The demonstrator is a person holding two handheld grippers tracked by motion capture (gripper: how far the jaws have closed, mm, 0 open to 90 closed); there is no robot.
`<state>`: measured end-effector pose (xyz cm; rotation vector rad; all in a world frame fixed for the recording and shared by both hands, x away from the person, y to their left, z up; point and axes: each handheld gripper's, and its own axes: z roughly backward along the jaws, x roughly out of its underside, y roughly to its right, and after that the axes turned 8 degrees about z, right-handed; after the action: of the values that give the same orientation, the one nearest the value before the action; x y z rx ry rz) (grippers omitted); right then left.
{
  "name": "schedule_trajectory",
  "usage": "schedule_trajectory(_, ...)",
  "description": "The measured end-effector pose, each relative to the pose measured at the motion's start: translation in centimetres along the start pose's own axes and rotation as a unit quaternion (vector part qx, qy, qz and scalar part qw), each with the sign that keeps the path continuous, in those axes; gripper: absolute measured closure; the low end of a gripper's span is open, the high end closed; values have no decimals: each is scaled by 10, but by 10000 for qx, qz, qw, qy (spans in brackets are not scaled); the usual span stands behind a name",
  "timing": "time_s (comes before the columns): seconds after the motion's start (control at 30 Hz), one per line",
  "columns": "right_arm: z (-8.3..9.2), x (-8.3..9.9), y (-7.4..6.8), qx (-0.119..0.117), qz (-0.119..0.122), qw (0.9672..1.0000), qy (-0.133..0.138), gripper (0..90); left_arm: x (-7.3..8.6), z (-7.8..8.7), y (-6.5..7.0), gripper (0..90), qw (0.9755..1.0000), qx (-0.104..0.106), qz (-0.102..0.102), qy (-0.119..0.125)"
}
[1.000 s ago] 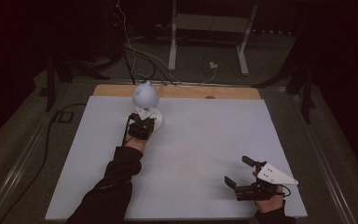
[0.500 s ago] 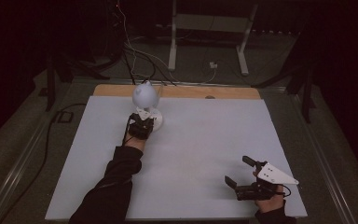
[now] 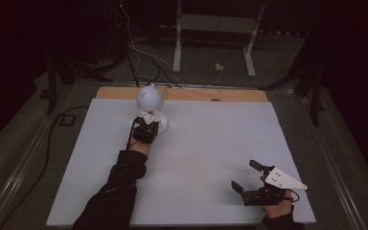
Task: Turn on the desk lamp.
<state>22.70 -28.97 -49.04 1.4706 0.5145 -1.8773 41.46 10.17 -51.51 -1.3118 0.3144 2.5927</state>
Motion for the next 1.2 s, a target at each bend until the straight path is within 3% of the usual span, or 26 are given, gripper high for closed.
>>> schedule_trajectory(0.2,0,0,0,-5,-3,10000,-13,0,0,0,1,900,10000,-19,-25,-13)
schedule_trajectory(0.37,0,0,0,-9,-11,10000,-29,0,0,0,3,900,9998,-92,-162,10)
schedule_trajectory(0.47,0,0,0,-4,-28,10000,-25,0,-2,0,1,900,10000,-41,-18,-58)
schedule_trajectory(0.57,0,0,0,14,-8,10000,-16,0,-3,0,1,900,10000,-31,1,-57)
schedule_trajectory(0.77,1,0,2,33,-45,10000,0,0,-6,12,6,900,9999,-31,85,119)
schedule_trajectory(1.03,1,0,1,32,-46,10000,2,0,-14,27,11,809,9994,130,302,69)
schedule_trajectory(1.2,1,0,2,20,-55,10000,-9,0,-19,33,14,651,9994,114,315,-30)
